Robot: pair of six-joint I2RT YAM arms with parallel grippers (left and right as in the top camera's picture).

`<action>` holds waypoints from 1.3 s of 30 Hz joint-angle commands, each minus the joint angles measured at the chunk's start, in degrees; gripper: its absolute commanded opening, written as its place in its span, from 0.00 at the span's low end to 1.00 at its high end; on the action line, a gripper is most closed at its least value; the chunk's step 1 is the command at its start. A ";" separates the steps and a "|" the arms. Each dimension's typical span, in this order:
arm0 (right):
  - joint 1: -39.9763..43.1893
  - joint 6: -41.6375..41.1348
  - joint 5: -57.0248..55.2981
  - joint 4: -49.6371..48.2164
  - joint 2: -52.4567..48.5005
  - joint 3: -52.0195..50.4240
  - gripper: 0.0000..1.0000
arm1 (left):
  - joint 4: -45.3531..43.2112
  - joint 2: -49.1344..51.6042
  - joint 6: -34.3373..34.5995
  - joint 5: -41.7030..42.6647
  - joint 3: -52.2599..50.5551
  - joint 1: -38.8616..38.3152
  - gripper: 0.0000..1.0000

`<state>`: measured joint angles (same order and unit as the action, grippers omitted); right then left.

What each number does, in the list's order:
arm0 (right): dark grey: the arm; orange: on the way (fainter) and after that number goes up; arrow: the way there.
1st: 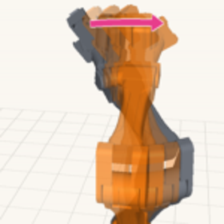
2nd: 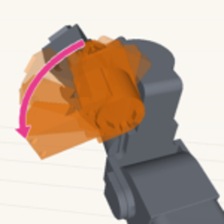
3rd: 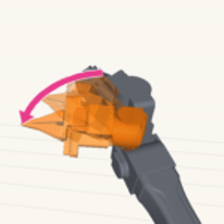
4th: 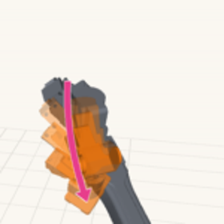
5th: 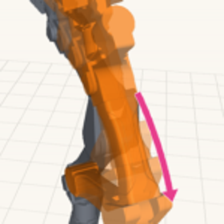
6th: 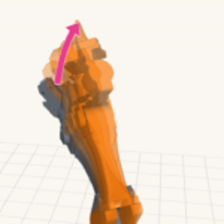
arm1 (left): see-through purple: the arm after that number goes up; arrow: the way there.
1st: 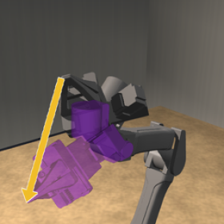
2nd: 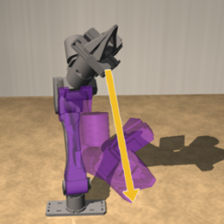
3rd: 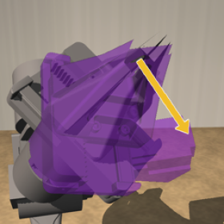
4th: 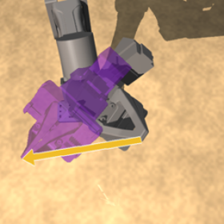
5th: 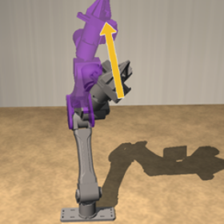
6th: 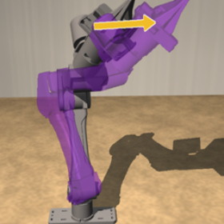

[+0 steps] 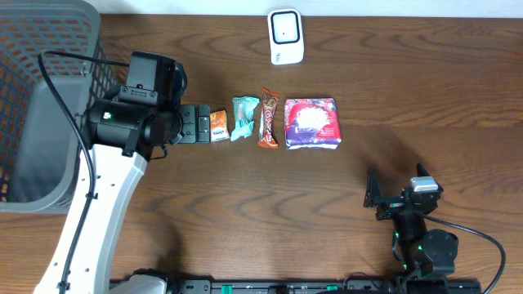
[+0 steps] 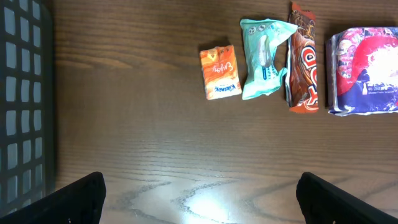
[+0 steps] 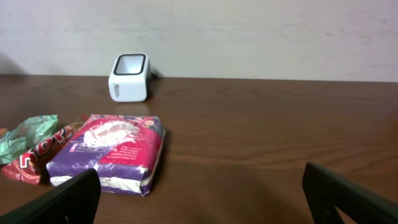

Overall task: Scan the item barcode
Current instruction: 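Withdraw the left gripper and park it beside the orange box, then raise the right gripper and reach toward the purple-red package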

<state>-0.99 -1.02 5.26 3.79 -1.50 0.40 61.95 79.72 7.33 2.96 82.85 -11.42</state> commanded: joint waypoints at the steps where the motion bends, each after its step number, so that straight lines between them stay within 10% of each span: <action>1: 0.20 -0.63 -0.22 0.20 0.07 -0.07 0.99 | 0.24 -0.26 0.28 -0.83 -0.24 -0.07 0.98; 24: 0.15 -1.18 0.98 0.04 0.07 -0.09 0.99 | 0.22 -0.26 0.28 -0.83 -0.24 -0.07 0.98; 32: 0.15 -43.74 31.41 -1.29 0.07 -0.09 0.99 | 0.22 -0.26 0.28 -0.85 -0.24 -0.07 0.98; 39: 0.15 -65.09 31.82 -6.58 0.07 -0.09 0.99 | 0.24 -0.26 0.28 -0.85 -0.24 -0.07 0.98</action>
<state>-0.99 -50.06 32.34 0.10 -1.50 0.40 61.93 79.72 7.51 2.79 82.85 -11.42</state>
